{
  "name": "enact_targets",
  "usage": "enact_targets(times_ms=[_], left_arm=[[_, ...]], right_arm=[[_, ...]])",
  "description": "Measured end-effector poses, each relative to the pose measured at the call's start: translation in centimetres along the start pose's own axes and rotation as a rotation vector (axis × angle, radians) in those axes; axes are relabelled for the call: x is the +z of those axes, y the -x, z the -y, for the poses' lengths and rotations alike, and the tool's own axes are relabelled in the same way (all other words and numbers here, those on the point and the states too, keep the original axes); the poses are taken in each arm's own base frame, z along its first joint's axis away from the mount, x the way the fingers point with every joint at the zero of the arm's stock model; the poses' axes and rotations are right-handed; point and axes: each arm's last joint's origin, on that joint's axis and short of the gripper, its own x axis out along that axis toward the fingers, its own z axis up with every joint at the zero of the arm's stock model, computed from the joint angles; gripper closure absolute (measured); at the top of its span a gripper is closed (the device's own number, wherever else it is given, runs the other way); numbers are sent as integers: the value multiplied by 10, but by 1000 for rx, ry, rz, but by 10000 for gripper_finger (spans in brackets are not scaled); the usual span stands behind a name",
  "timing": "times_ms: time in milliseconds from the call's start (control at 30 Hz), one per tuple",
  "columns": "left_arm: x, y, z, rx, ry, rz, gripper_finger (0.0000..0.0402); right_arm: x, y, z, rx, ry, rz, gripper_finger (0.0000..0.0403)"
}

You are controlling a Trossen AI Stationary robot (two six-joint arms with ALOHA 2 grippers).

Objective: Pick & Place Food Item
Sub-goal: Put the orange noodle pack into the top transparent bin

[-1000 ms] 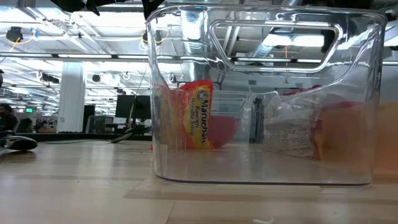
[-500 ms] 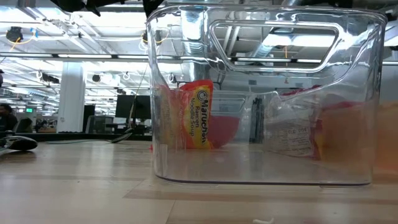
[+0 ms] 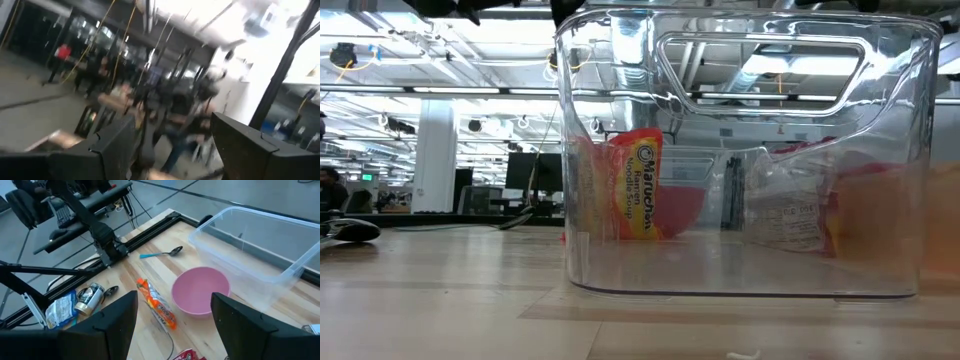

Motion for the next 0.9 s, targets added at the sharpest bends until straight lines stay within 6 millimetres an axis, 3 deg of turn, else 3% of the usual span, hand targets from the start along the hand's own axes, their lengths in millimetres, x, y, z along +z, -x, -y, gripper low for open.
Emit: enact_targets(times_ms=[200, 400, 667, 900], left_arm=[[-34, 6, -1, 96, 46, -335, 147], [-67, 14, 14, 92, 32, -619, 147], [-102, 10, 34, 107, -254, -759, 147], [-135, 1, 27, 150, -440, -875, 147]], right_arm=[[1, 0, -1, 6, 12, 7, 158], [1, 0, 0, 4, 19, 8, 158], [3, -3, 3, -18, 23, 13, 158], [3, -3, 3, -19, 30, 12, 158]])
